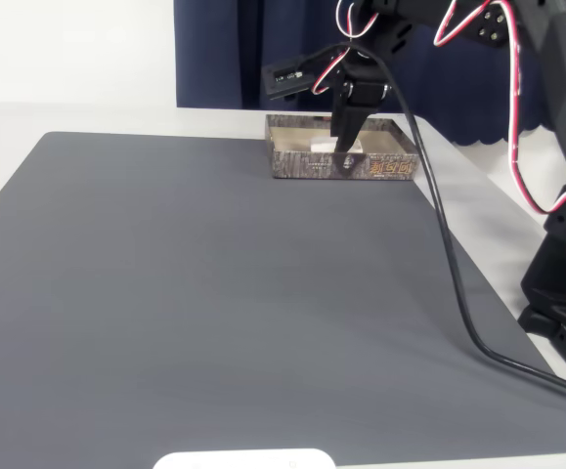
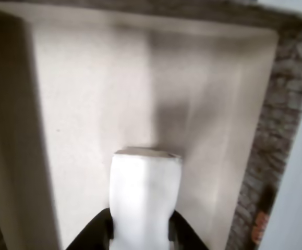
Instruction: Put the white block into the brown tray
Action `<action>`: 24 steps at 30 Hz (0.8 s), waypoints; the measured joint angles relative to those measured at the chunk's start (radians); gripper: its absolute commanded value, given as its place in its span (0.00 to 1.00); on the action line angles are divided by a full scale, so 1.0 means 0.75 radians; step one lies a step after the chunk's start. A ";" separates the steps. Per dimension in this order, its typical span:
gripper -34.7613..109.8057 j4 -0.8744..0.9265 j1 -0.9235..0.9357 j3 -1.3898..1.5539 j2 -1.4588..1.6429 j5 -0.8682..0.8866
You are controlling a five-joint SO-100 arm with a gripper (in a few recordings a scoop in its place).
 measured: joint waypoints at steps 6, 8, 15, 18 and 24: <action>0.48 0.000 -0.004 -0.045 0.000 0.008; 0.51 0.000 -0.006 -0.061 0.000 0.033; 0.53 0.000 -0.014 -0.078 0.000 0.076; 0.49 0.000 -0.014 -0.080 0.000 0.086; 0.38 0.000 -0.016 -0.100 0.014 0.121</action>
